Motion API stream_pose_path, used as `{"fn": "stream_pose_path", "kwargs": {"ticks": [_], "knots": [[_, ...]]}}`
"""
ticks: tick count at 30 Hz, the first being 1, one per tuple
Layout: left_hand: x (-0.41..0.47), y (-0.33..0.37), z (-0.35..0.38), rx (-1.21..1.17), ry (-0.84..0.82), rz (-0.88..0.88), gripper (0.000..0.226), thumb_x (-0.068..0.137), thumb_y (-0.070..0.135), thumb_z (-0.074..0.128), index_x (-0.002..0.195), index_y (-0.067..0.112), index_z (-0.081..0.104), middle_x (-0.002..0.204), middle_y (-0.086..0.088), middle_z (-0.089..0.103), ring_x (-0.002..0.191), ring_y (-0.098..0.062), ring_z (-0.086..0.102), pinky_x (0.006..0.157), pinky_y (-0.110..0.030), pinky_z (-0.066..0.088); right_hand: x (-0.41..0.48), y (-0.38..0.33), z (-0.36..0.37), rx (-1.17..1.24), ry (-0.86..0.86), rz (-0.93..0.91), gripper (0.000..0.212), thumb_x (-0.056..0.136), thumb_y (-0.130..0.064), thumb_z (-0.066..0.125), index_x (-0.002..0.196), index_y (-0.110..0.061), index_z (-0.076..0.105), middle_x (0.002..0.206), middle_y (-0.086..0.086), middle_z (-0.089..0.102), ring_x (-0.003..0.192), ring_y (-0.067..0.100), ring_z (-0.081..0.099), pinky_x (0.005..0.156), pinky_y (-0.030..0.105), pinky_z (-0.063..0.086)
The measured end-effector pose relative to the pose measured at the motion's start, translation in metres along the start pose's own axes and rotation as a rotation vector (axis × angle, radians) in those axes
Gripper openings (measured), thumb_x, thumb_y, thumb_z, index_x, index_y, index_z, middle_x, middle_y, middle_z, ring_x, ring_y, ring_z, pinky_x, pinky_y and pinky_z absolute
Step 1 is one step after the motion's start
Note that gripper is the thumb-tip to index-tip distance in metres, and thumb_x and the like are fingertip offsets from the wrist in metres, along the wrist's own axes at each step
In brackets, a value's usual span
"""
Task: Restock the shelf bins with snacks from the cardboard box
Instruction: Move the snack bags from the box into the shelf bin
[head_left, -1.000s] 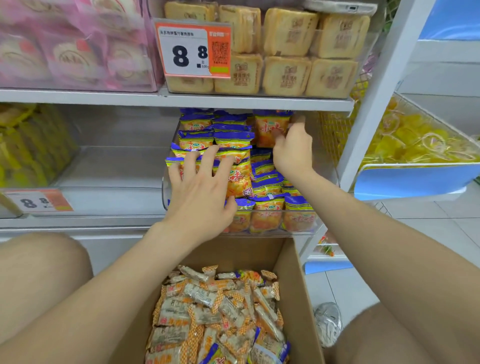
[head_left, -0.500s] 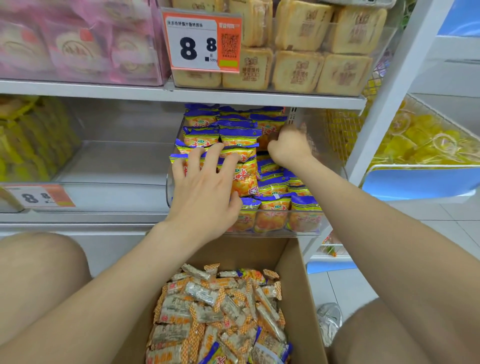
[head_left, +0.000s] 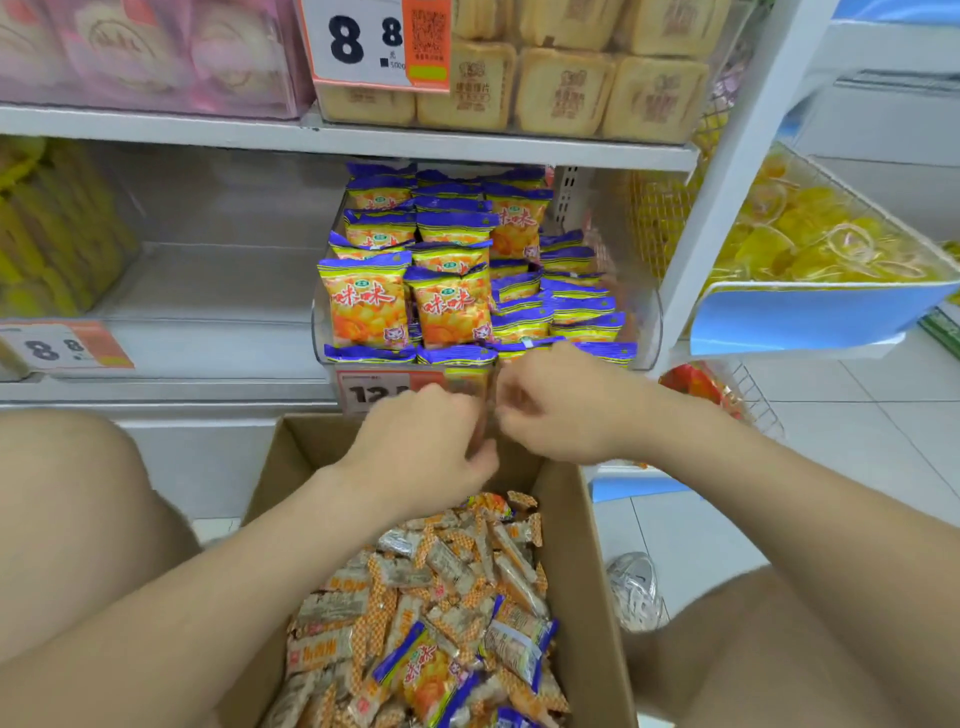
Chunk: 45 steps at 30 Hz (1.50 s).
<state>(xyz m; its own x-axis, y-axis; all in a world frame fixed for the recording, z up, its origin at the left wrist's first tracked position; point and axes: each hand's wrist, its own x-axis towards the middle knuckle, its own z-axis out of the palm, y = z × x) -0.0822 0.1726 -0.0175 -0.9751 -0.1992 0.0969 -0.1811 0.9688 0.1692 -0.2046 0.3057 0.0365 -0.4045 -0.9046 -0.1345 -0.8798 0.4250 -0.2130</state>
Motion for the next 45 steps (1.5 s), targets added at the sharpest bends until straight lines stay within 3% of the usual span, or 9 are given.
{"fn": "stream_pose_path", "kwargs": {"ticks": [8, 13, 17, 20, 24, 30, 34, 38, 45], "knots": [[0.02, -0.018, 0.128, -0.079, -0.593, -0.12, 0.024, 0.101, 0.033, 0.057, 0.111, 0.015, 0.069, 0.106, -0.009, 0.07, 0.097, -0.031, 0.068, 0.08, -0.043, 0.06, 0.002, 0.035, 0.068, -0.253, -0.485, 0.048, 0.015, 0.092, -0.013, 0.05, 0.093, -0.01, 0.064, 0.088, 0.014, 0.064, 0.081, 0.035, 0.067, 0.068, 0.044, 0.058], [0.019, -0.03, 0.203, -0.368, -0.529, -0.376, 0.044, 0.102, 0.026, 0.06, 0.144, 0.015, 0.055, 0.135, -0.011, 0.066, 0.117, -0.03, 0.065, 0.096, -0.039, 0.054, 0.011, 0.043, 0.09, -0.301, -0.542, 0.016, 0.012, 0.094, -0.009, 0.051, 0.09, -0.008, 0.063, 0.079, 0.007, 0.059, 0.06, 0.026, 0.051, 0.049, 0.031, 0.037], [0.022, -0.029, 0.24, -0.633, -0.507, -0.482, 0.044, 0.107, 0.02, 0.052, 0.151, 0.019, 0.045, 0.122, -0.013, 0.068, 0.083, -0.024, 0.067, 0.066, -0.03, 0.047, 0.017, 0.041, 0.092, -0.339, -0.545, -0.004, 0.004, 0.096, -0.01, 0.052, 0.098, -0.009, 0.056, 0.085, 0.007, 0.053, 0.066, 0.025, 0.056, 0.049, 0.031, 0.037], [0.029, -0.027, 0.253, -0.704, -0.329, -0.509, 0.028, 0.106, 0.014, 0.055, 0.13, 0.014, 0.069, 0.116, -0.019, 0.074, 0.086, -0.032, 0.069, 0.072, -0.036, 0.053, 0.019, 0.037, 0.091, -0.329, -0.535, -0.018, 0.004, 0.096, -0.01, 0.052, 0.097, -0.014, 0.052, 0.081, 0.004, 0.046, 0.064, 0.022, 0.052, 0.049, 0.03, 0.035], [0.027, -0.028, 0.253, -0.754, -0.152, -0.616, 0.011, 0.095, 0.023, 0.076, 0.087, 0.025, 0.083, 0.085, 0.006, 0.078, 0.078, -0.017, 0.073, 0.076, -0.04, 0.063, 0.023, 0.039, 0.088, -0.318, -0.52, -0.021, 0.003, 0.095, -0.014, 0.053, 0.097, -0.015, 0.055, 0.082, 0.007, 0.049, 0.07, 0.027, 0.058, 0.054, 0.033, 0.045], [0.015, -0.023, 0.228, -0.783, -0.149, -0.653, 0.02, 0.091, 0.002, 0.07, 0.079, 0.015, 0.079, 0.08, 0.0, 0.075, 0.078, -0.017, 0.07, 0.062, -0.021, 0.049, 0.021, 0.046, 0.074, -0.31, -0.496, 0.012, 0.011, 0.098, -0.017, 0.05, 0.105, -0.012, 0.057, 0.096, 0.012, 0.058, 0.078, 0.032, 0.062, 0.053, 0.032, 0.041], [0.005, -0.022, 0.19, -0.74, -0.219, -0.501, 0.027, 0.088, -0.002, 0.061, 0.083, 0.02, 0.074, 0.084, -0.008, 0.074, 0.066, -0.013, 0.061, 0.052, -0.016, 0.042, 0.015, 0.042, 0.067, -0.284, -0.502, 0.038, 0.017, 0.098, -0.016, 0.047, 0.11, -0.014, 0.058, 0.098, 0.011, 0.057, 0.083, 0.033, 0.065, 0.056, 0.033, 0.043], [-0.002, -0.017, 0.138, -0.594, -0.28, -0.224, 0.031, 0.081, -0.003, 0.056, 0.081, 0.025, 0.068, 0.082, -0.013, 0.067, 0.069, -0.017, 0.06, 0.064, -0.027, 0.048, 0.011, 0.035, 0.058, -0.292, -0.469, 0.034, 0.021, 0.099, -0.015, 0.05, 0.078, -0.013, 0.046, 0.081, 0.009, 0.052, 0.07, 0.031, 0.059, 0.056, 0.034, 0.043], [-0.015, 0.0, 0.041, -0.509, 0.067, 0.106, 0.02, 0.093, 0.01, 0.056, 0.097, 0.03, 0.059, 0.091, 0.013, 0.056, 0.077, -0.01, 0.056, 0.067, -0.028, 0.043, -0.002, 0.02, 0.017, -0.189, -0.52, 0.043, 0.055, 0.082, -0.06, 0.08, 0.069, -0.011, 0.06, 0.065, 0.003, 0.062, 0.06, 0.024, 0.06, 0.052, 0.029, 0.042]]}}
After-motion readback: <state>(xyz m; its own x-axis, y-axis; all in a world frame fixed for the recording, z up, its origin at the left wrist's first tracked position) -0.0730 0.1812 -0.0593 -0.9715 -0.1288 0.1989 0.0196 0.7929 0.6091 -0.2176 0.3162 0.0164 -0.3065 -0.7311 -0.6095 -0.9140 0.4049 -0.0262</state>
